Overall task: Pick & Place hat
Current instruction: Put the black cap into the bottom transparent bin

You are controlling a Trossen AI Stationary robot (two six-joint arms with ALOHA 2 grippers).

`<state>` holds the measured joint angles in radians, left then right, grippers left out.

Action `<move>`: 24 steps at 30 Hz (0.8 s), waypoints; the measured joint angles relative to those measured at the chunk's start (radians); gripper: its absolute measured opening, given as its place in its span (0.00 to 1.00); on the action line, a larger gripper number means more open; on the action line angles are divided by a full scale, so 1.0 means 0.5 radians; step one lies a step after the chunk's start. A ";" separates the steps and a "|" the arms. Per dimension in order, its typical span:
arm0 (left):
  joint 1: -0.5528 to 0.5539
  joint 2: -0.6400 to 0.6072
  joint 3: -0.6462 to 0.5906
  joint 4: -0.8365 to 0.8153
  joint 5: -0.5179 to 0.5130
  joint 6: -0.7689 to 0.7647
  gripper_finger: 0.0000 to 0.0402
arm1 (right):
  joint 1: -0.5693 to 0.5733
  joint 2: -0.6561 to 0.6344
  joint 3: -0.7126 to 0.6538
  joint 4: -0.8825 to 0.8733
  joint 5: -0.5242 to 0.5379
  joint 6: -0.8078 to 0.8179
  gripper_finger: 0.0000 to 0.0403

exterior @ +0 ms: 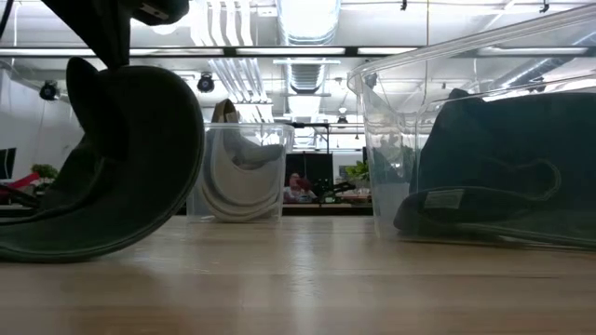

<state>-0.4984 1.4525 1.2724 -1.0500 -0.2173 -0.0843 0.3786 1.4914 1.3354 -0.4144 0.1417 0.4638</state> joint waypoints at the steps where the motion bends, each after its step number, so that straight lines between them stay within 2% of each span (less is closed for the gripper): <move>1: 0.000 0.000 0.000 0.003 0.000 -0.002 0.00 | 0.000 0.000 -0.004 0.016 0.000 -0.017 0.44; 7: 0.004 0.001 0.012 0.004 -0.001 -0.006 0.00 | 0.002 -0.003 -0.058 0.233 0.043 -0.179 0.44; 11: 0.007 0.001 0.048 0.005 -0.018 -0.008 0.00 | -0.011 -0.003 -0.074 0.246 0.045 -0.181 0.44; 15: 0.022 0.001 0.092 0.002 -0.019 -0.006 0.00 | -0.011 0.015 -0.090 0.250 0.186 -0.263 0.44; 24: 0.101 0.000 0.242 -0.106 -0.019 0.034 0.00 | -0.021 0.171 -0.072 0.358 0.298 -0.454 0.44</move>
<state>-0.4480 1.4525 1.3932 -1.1032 -0.2268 -0.0675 0.3683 1.5768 1.2994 -0.2355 0.2906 0.2370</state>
